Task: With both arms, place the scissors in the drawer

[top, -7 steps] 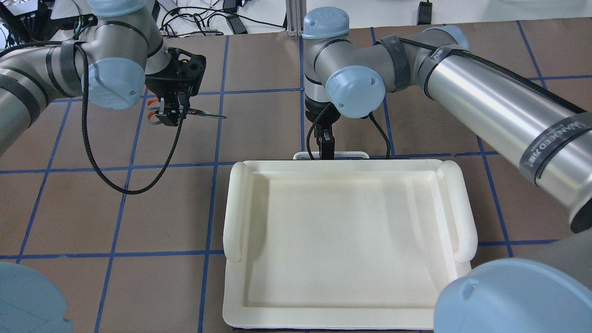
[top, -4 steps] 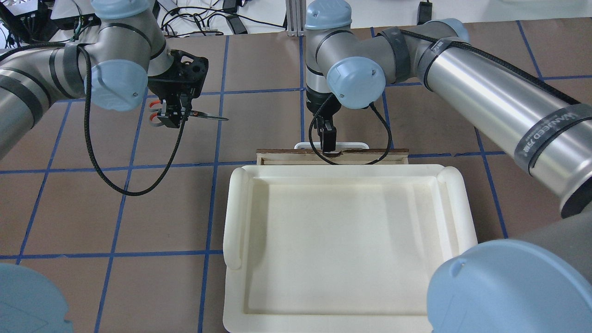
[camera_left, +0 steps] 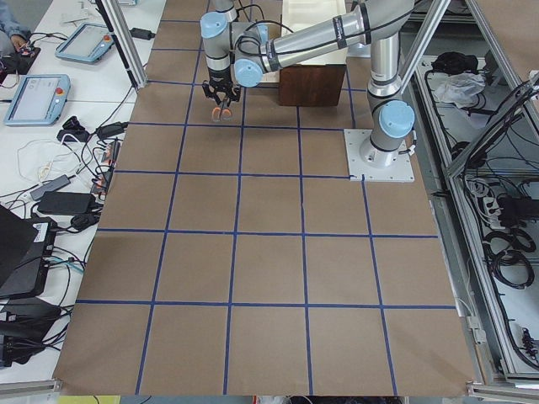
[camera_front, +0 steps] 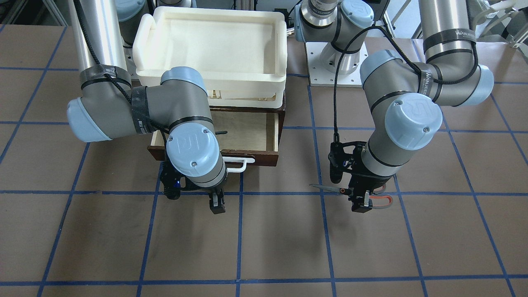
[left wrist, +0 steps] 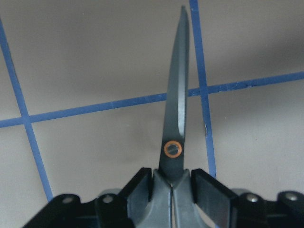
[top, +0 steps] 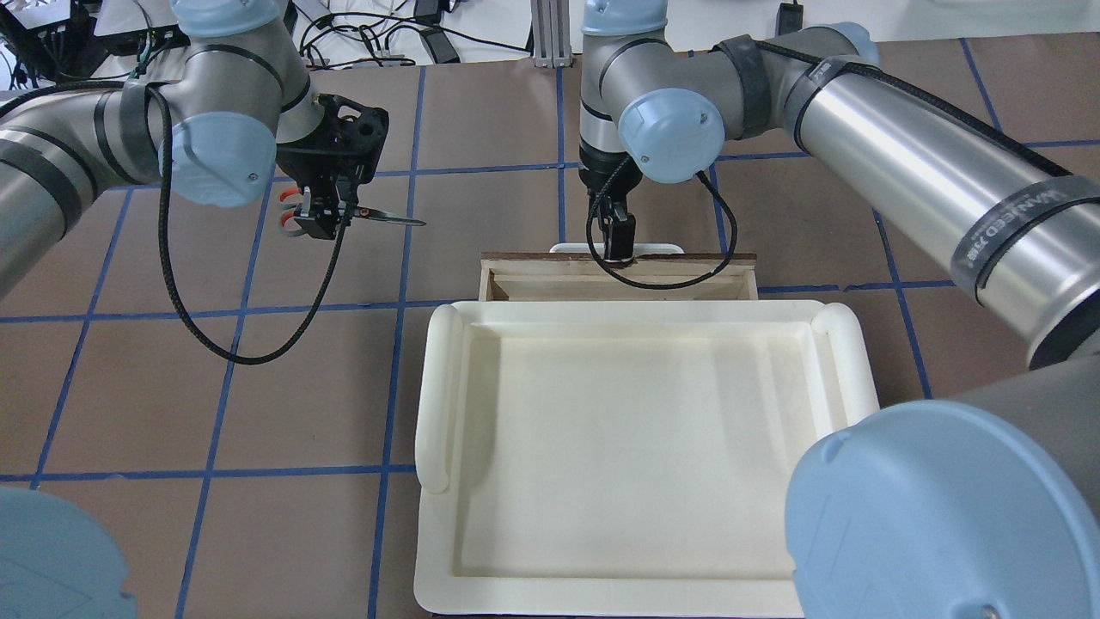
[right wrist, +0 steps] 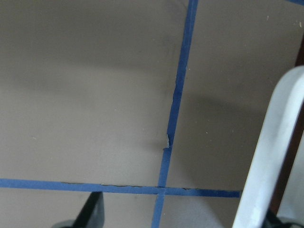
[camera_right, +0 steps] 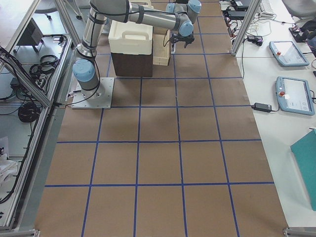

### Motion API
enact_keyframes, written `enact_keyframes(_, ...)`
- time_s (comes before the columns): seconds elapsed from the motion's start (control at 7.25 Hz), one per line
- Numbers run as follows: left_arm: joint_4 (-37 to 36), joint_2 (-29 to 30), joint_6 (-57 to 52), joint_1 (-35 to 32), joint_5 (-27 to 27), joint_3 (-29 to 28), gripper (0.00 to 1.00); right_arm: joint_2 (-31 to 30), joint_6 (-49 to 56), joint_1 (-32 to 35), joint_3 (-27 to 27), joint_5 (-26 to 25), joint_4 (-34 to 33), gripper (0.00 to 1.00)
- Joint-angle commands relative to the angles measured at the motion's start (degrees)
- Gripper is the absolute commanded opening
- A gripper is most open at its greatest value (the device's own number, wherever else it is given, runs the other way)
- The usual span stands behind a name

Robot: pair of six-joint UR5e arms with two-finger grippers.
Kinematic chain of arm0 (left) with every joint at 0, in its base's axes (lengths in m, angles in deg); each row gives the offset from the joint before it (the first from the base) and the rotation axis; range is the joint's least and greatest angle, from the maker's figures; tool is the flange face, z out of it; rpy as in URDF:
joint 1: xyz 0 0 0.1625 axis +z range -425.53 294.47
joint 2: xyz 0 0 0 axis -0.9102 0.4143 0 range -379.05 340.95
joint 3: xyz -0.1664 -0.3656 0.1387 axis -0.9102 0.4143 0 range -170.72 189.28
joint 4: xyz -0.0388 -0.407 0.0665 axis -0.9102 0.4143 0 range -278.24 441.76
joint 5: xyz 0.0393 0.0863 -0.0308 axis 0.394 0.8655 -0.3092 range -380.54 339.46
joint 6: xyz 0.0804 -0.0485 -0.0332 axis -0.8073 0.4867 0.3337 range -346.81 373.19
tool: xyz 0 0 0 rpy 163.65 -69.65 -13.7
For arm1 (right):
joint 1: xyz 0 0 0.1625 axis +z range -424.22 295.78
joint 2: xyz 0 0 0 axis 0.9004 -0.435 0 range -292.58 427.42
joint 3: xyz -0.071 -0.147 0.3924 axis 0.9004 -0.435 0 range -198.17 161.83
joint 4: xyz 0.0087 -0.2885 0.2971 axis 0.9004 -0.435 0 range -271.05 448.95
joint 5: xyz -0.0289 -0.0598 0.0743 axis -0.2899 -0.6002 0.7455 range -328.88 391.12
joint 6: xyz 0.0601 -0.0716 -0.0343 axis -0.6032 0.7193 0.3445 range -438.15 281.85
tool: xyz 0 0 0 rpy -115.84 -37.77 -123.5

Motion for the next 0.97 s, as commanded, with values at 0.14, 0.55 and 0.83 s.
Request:
enact_keyframes(0.14, -0.9, -0.4, -0.1, 0.1, -0.1, 1.3, 0.0, 1.7, 2.0, -0.4, -3.0, 0.0, 0.0, 1.0)
enact_keyframes(0.55, -0.9, -0.3, -0.1, 0.1, -0.1, 1.4, 0.0, 3.0, 4.4, -0.9, -4.6, 0.0, 0.0, 1.0)
enact_keyframes(0.83, -0.9, -0.3, -0.1, 0.1, -0.3, 1.4, 0.0, 4.1, 5.0, -1.1, -5.9, 0.0, 0.0, 1.0)
